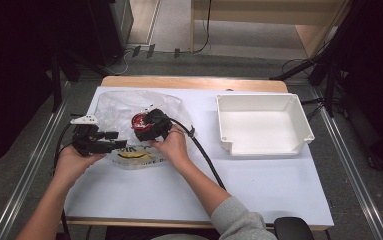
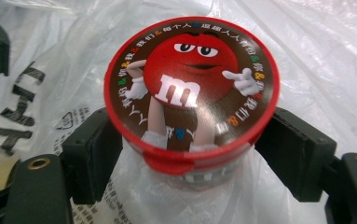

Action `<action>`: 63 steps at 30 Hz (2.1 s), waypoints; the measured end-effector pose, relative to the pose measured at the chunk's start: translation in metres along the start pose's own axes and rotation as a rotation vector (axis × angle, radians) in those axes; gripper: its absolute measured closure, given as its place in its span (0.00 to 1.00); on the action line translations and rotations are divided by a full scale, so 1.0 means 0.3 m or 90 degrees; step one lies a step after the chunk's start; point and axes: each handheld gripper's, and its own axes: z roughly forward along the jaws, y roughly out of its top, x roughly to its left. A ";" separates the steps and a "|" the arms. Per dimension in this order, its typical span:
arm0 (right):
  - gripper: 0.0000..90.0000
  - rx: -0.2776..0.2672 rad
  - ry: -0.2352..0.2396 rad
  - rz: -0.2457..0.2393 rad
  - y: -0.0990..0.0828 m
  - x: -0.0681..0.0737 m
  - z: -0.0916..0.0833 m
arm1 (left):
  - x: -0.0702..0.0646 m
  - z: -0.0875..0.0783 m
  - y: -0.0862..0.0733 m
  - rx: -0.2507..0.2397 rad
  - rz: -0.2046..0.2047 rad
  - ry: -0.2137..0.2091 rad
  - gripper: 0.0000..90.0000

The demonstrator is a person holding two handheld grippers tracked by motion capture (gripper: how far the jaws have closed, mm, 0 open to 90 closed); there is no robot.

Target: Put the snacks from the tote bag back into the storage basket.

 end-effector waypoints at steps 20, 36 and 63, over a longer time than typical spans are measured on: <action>0.29 -0.001 -0.002 -0.029 0.008 -0.001 0.038 | 0.005 0.003 -0.003 -0.007 -0.009 -0.014 0.44; 0.29 0.000 0.044 -0.058 0.024 -0.032 -0.019 | 0.013 -0.001 -0.006 -0.008 -0.019 -0.017 0.44; 0.29 0.008 0.093 -0.087 0.041 -0.020 -0.179 | 0.010 0.000 -0.006 -0.013 -0.014 -0.003 0.45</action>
